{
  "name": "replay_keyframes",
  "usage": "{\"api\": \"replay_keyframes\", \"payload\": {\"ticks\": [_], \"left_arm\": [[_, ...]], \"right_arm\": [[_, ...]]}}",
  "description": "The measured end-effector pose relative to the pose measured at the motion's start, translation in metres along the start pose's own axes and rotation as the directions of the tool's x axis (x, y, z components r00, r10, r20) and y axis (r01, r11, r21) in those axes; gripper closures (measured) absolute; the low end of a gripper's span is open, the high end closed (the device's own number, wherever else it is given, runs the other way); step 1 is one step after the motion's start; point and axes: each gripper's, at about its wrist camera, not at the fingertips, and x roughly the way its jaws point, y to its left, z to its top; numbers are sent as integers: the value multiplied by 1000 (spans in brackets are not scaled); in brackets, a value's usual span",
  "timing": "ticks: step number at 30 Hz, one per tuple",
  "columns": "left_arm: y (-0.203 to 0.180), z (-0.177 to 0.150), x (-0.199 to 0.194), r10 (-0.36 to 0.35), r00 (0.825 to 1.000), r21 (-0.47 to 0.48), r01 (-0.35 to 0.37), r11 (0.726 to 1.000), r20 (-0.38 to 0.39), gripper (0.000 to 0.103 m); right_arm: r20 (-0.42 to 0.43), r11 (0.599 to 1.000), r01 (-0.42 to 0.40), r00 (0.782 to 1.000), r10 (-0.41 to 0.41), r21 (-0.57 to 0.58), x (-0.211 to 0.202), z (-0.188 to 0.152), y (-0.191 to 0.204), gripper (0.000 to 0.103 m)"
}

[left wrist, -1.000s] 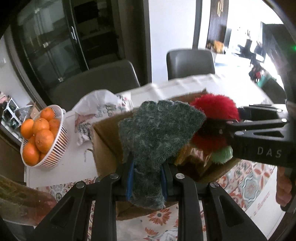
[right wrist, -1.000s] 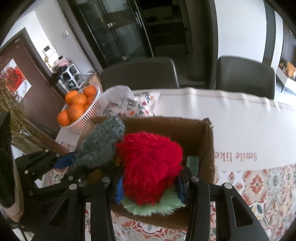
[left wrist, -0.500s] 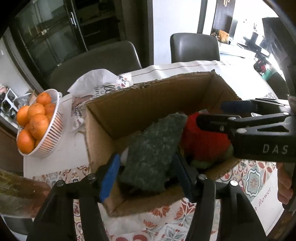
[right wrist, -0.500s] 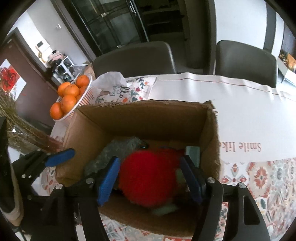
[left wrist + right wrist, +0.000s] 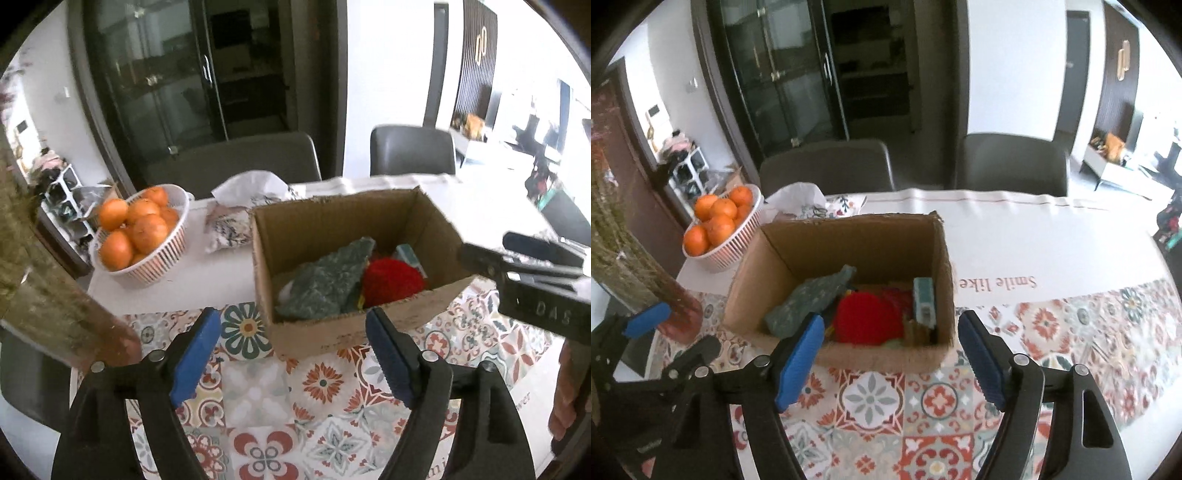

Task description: Organize soft objects

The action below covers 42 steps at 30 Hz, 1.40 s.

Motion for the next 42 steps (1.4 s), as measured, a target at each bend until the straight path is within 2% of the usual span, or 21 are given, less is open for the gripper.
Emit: {"api": "replay_keyframes", "payload": {"ticks": [4,11,15,20,30,42], "left_arm": [[6,-18,-35,-1,996,-22,3,1000,84,10],[8,-46,-78,0,985,1,0,1000,170,6],[7,-60,-100,0,979,-3,1,1000,205,5],[7,-78,-137,23,961,-23,-17,1000,277,1],[-13,-121,-190,49,949,-64,-31,997,310,0],[-42,-179,-238,63,941,-87,-36,996,332,0]], "right_arm": [[57,999,37,998,-37,16,-35,-25,6,23],[141,994,104,984,-108,34,-84,-63,17,17],[167,993,111,979,-116,35,-107,-80,22,17],[200,995,99,975,-101,21,-133,-99,29,17],[273,996,90,958,-82,-16,-188,-140,24,12],[280,997,67,958,-56,-28,-240,-197,9,10]]}}
